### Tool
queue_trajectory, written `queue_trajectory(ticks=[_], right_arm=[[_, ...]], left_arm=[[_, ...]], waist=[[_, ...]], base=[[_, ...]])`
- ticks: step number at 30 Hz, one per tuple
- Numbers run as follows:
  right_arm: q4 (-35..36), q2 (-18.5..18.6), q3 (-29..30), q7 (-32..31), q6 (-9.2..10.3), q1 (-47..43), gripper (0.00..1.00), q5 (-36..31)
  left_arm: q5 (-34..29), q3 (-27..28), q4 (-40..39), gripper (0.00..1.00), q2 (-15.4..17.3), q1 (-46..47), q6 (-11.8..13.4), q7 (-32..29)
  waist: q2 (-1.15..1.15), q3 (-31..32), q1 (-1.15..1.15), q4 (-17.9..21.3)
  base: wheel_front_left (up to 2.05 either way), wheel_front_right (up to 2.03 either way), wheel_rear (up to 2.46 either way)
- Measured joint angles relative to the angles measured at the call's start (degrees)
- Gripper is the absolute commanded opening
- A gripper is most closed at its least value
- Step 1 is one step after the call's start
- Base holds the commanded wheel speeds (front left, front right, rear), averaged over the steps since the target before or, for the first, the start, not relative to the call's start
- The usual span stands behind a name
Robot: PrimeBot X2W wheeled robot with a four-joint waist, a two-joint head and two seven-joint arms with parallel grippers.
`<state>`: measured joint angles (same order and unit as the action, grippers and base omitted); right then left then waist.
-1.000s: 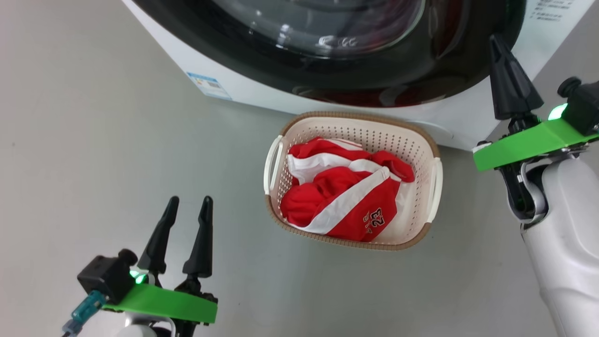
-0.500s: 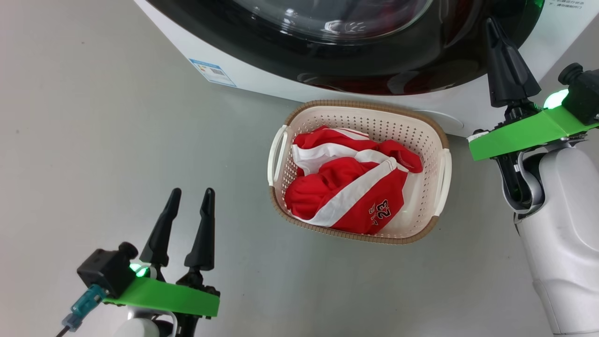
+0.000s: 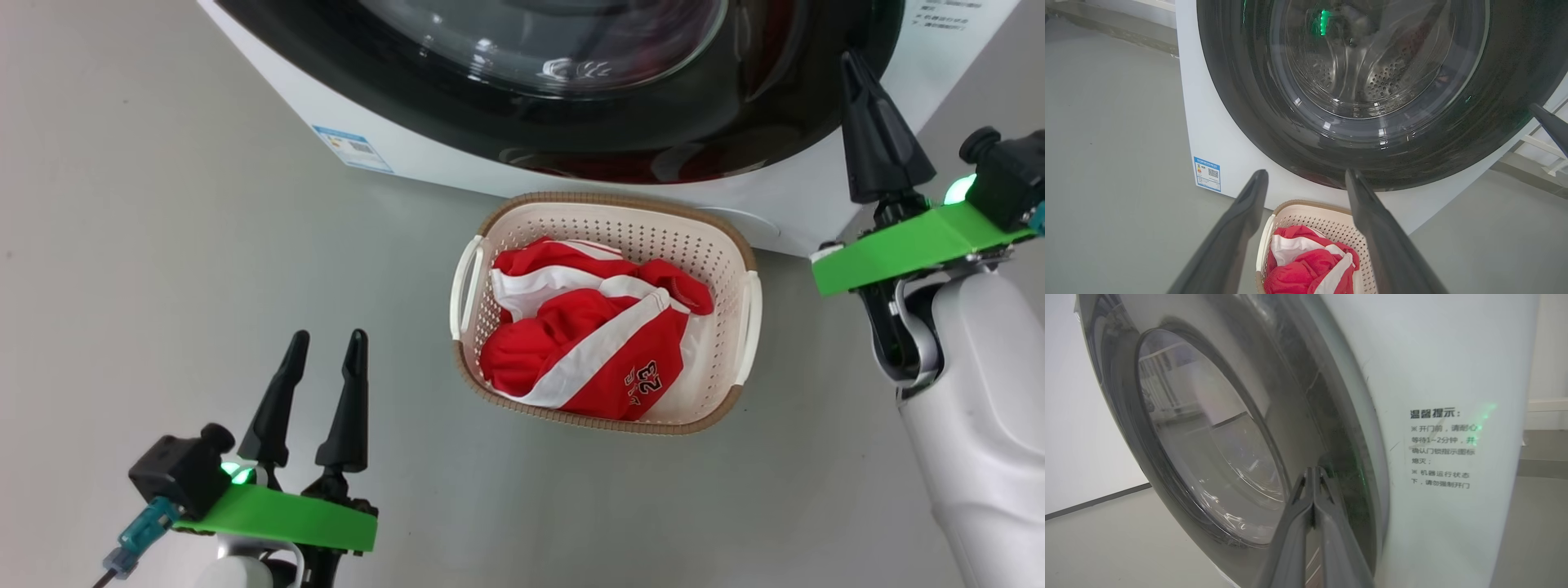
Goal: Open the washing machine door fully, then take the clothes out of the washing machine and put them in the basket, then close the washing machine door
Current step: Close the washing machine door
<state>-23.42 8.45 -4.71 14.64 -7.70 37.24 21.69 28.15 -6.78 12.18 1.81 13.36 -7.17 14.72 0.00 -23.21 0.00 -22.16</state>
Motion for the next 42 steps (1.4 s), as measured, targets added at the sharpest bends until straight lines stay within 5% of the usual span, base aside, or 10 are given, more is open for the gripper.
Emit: queue_trajectory(ticks=[16, 20, 23, 26, 42], right_arm=[[2.6, -0.9, -1.6, 0.0, 0.14, -9.5, 0.00, 2.1], [3.4, -1.1, -1.5, 0.0, 0.14, -12.8, 0.21, 2.1], [4.1, -1.2, -1.4, 0.0, 0.14, -15.5, 0.48, 2.1], [4.7, -1.2, -1.2, 0.0, 0.14, -17.8, 0.97, 2.1], [7.3, -1.7, 2.3, 0.0, 0.14, -28.0, 1.00, 2.4]], left_arm=[[-2.5, 2.0, 1.0, 1.00, 0.0, -0.7, 0.0, 0.0], [-3.2, 2.8, 1.2, 1.00, 0.0, -1.4, 0.0, 0.0], [-3.6, 3.0, 1.3, 1.00, 0.0, -2.7, 0.0, 0.0], [-3.9, 3.1, 1.3, 1.00, 0.3, -3.2, 0.0, 0.0], [-3.9, 3.2, 0.7, 1.00, 2.9, -7.0, 0.0, 0.0]], waist=[[0.00, 4.4, 0.00, 2.7], [0.00, 5.9, 0.00, 3.5], [0.00, 7.1, 0.00, 4.1], [0.00, 8.2, 0.00, 4.8], [0.00, 13.3, 0.00, 9.2]], base=[[0.00, 0.00, 0.00], [0.00, 0.00, 0.00], [0.00, 0.00, 0.00], [0.00, 0.00, 0.00], [0.00, 0.00, 0.00]])
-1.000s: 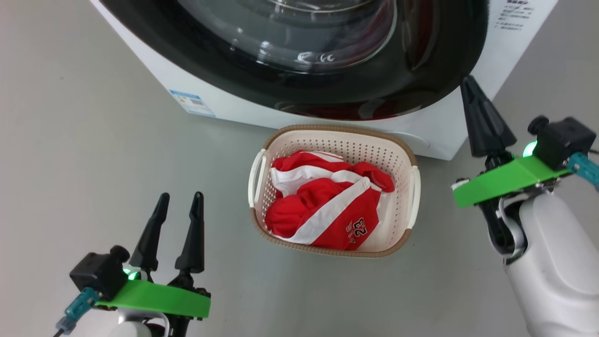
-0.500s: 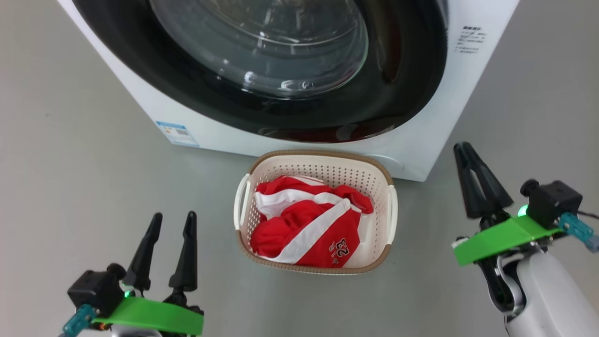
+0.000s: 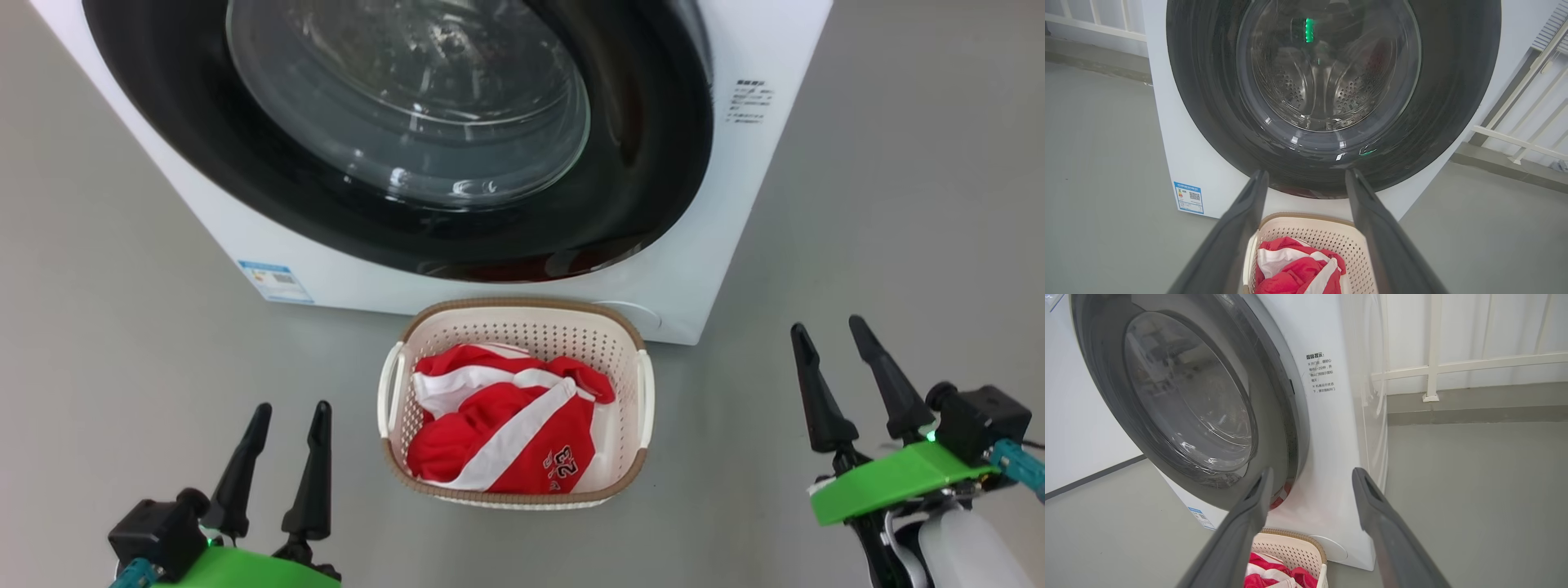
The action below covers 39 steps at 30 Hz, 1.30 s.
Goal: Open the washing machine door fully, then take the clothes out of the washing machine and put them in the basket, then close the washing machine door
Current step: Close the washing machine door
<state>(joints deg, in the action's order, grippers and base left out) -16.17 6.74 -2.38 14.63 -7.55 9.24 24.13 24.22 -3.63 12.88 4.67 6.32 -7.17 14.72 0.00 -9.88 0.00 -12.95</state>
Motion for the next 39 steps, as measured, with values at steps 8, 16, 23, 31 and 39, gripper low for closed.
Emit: queue_trajectory(ticks=[8, 16, 23, 31, 39], right_arm=[[0.8, -1.5, 2.2, 0.0, 0.00, -3.6, 1.00, 0.0], [1.4, -2.0, 4.5, 0.0, 0.00, -7.0, 1.00, 0.0], [2.1, -2.3, 6.0, 0.0, 0.00, -9.0, 1.00, -0.1], [2.6, -2.6, 7.5, 0.0, 0.00, -10.8, 1.00, -0.1], [2.8, -2.9, 9.1, 0.0, 0.00, -11.7, 1.00, -0.1]], left_arm=[[-0.1, 0.0, -0.8, 1.00, 1.4, -0.7, 0.0, 0.0], [-0.1, -0.1, -1.4, 1.00, 2.1, -2.9, 0.0, 0.0], [-0.1, -0.3, -1.8, 1.00, 2.8, -2.9, 0.0, 0.0], [-0.1, -0.4, -3.2, 1.00, 3.5, -4.3, 0.0, 0.0], [-0.1, -0.4, -4.0, 1.00, 3.6, -5.2, 0.0, 0.0]], waist=[[0.00, 1.9, 0.00, 2.0], [0.00, 3.2, 0.00, 4.1], [0.00, 4.0, 0.00, 5.4], [0.00, 4.9, 0.00, 6.7], [0.00, 5.4, 0.00, 7.0]], base=[[0.00, 0.00, 0.00], [0.00, 0.00, 0.00], [0.00, 0.00, 0.00], [0.00, 0.00, 0.00], [0.00, 0.00, 0.00]])
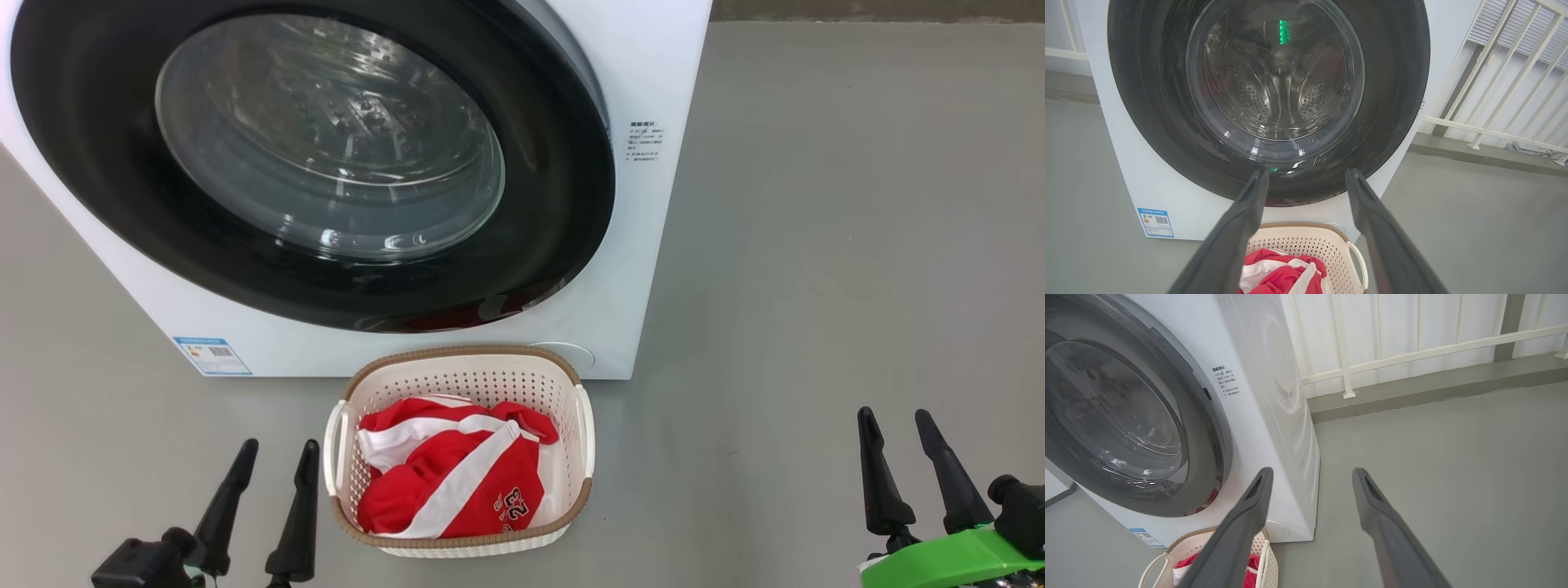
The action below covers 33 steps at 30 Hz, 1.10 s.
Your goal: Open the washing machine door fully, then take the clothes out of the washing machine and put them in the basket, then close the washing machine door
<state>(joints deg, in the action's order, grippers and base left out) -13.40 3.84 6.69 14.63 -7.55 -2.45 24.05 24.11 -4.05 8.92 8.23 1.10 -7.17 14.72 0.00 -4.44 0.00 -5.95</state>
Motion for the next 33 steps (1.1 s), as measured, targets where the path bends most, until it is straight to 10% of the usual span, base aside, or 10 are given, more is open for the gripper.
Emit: queue_trajectory(ticks=[33], right_arm=[[0.1, -0.5, 0.2, 0.0, 0.00, -0.8, 1.00, -0.4]], left_arm=[[-0.9, 0.4, 0.0, 1.00, -0.1, -0.2, 0.0, 0.0]], waist=[[0.00, -0.4, 0.00, -0.2]], base=[[0.00, 0.00, 0.00]])
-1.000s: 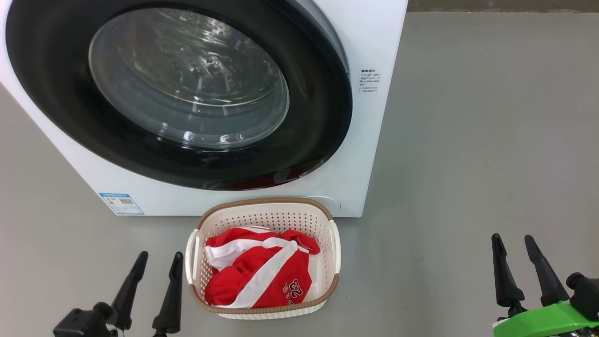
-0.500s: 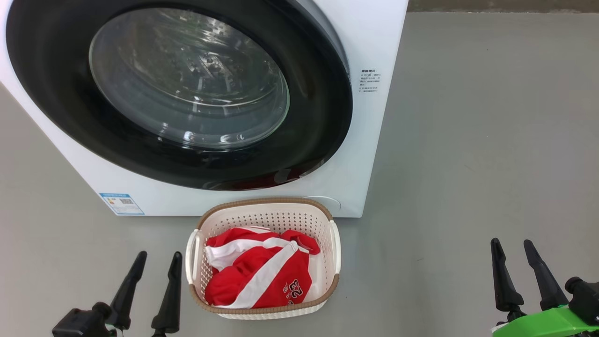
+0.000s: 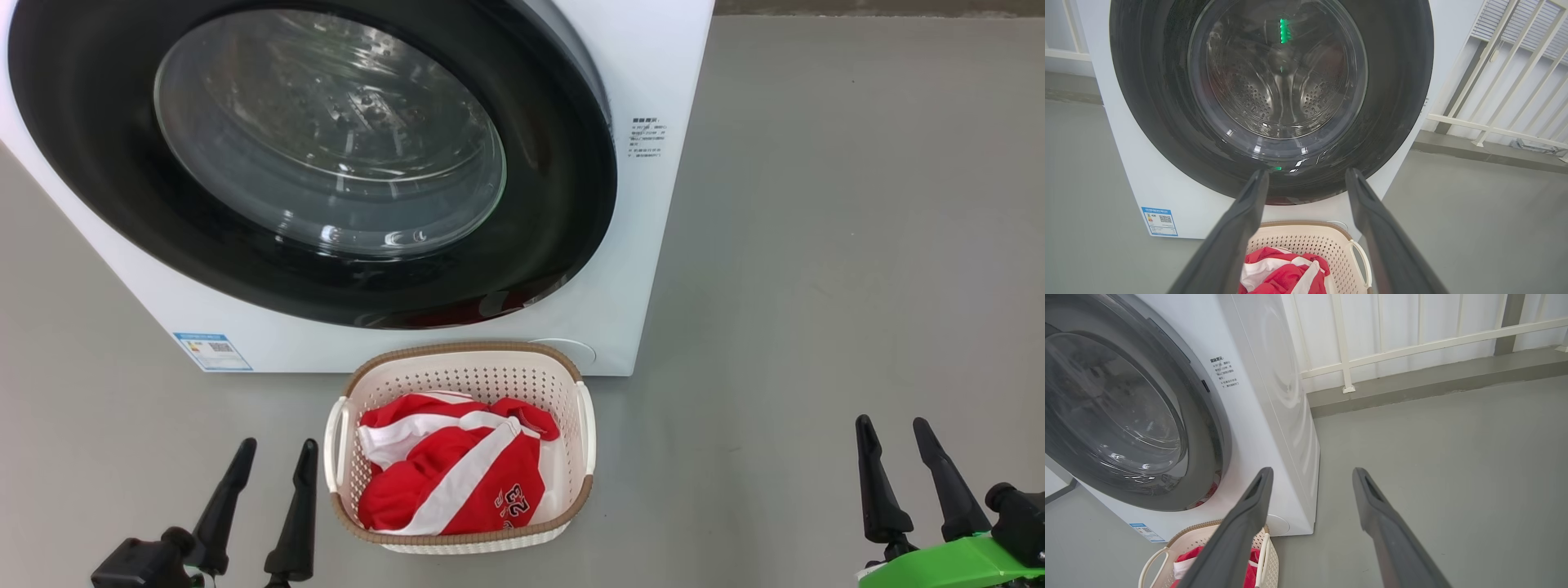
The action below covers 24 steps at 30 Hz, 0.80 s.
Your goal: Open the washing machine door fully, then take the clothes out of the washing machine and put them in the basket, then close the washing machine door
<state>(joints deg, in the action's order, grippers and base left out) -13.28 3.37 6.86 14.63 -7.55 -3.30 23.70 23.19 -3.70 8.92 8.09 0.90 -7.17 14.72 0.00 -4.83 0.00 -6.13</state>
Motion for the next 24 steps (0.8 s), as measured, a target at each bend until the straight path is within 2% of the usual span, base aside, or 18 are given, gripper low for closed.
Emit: queue_trajectory(ticks=[16, 17, 24], right_arm=[[0.0, -0.1, -0.1, 0.0, 0.00, 0.0, 1.00, 0.0], [-0.4, -0.1, -0.1, 0.0, 0.00, -0.1, 0.00, 0.0], [-5.2, -1.8, -0.3, -0.2, 0.00, -0.3, 0.00, 0.2]], left_arm=[[0.7, -0.3, -0.2, 1.00, 0.0, 0.0, 0.0, 0.0], [0.9, -0.4, 0.2, 0.00, -0.1, 0.0, 0.0, 0.0], [1.1, -1.3, 4.8, 0.00, -2.1, -0.2, 0.1, -0.3]], waist=[[0.00, 0.7, 0.00, -0.1], [0.00, 0.7, 0.00, -0.1], [0.00, 0.7, 0.00, -0.1]], base=[[0.00, 0.00, 0.00], [0.00, 0.00, 0.00], [0.00, 0.00, 0.00]])
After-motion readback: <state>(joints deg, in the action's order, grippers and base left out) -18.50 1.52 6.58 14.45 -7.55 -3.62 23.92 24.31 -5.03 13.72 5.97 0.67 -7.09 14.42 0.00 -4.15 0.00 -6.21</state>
